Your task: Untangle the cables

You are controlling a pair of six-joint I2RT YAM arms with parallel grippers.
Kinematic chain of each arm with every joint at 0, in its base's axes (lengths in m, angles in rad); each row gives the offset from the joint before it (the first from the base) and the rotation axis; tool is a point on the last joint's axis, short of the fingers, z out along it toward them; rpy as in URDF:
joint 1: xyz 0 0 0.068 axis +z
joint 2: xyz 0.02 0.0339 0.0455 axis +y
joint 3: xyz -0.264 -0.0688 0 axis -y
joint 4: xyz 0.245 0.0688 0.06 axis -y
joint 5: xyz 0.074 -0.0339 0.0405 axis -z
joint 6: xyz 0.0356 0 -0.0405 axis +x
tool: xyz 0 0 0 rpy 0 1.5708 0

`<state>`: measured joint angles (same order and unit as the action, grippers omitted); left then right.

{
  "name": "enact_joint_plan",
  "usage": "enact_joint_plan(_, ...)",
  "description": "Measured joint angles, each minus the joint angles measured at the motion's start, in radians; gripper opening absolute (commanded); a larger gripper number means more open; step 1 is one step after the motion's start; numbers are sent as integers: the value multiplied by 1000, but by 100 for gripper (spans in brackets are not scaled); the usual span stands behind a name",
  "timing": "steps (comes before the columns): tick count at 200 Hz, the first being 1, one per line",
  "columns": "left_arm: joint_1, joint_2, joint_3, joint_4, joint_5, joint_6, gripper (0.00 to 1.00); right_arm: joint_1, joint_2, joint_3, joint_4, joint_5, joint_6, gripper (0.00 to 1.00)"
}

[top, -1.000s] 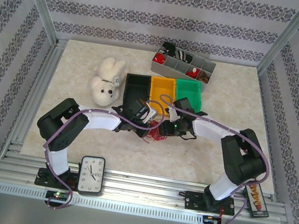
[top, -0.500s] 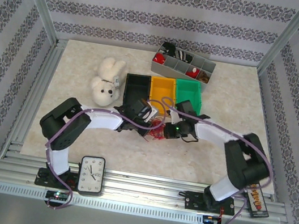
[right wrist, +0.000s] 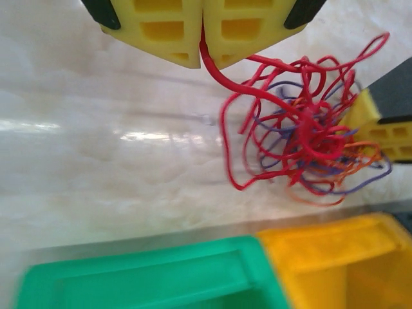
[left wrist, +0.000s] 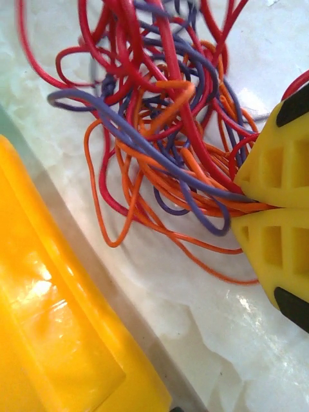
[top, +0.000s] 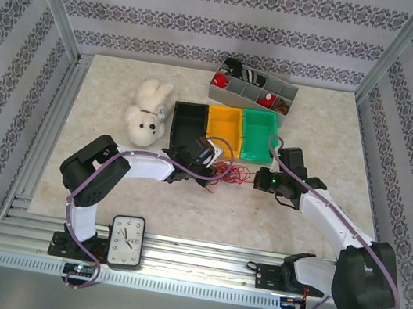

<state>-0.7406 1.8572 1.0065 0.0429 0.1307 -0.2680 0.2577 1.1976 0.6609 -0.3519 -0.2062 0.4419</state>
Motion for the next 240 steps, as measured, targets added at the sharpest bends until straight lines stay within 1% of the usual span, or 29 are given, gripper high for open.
enact_joint_plan(14,0,0,-4,6,-2,-5,0,-55,-27,-15,-14,18,31,0)
enact_joint_plan(34,16,-3,-30,8,-21,-24,0,-187,-59,-35,-37,77,84,0)
enact_joint_plan(44,19,-7,-38,11,-24,-32,0,-227,-62,-37,-48,87,103,0)
enact_joint_plan(76,23,-25,-65,26,-24,-51,0,-270,-62,-37,-78,101,126,0)
enact_joint_plan(102,31,-47,-92,25,-35,-55,0,-297,-62,-25,-110,156,128,0)
enact_joint_plan(140,61,-106,-160,21,-55,-81,0,-418,-64,31,-158,226,128,0)
enact_joint_plan(178,76,-126,-179,6,-83,-114,0,-499,-76,76,-209,277,120,0)
enact_joint_plan(198,78,-130,-179,-8,-113,-151,0,-562,-98,103,-229,289,124,0)
enact_joint_plan(216,89,-132,-182,-9,-118,-172,0,-620,-129,115,-247,288,130,0)
enact_joint_plan(240,95,-140,-190,-10,-125,-184,0,-634,-139,148,-285,293,129,0)
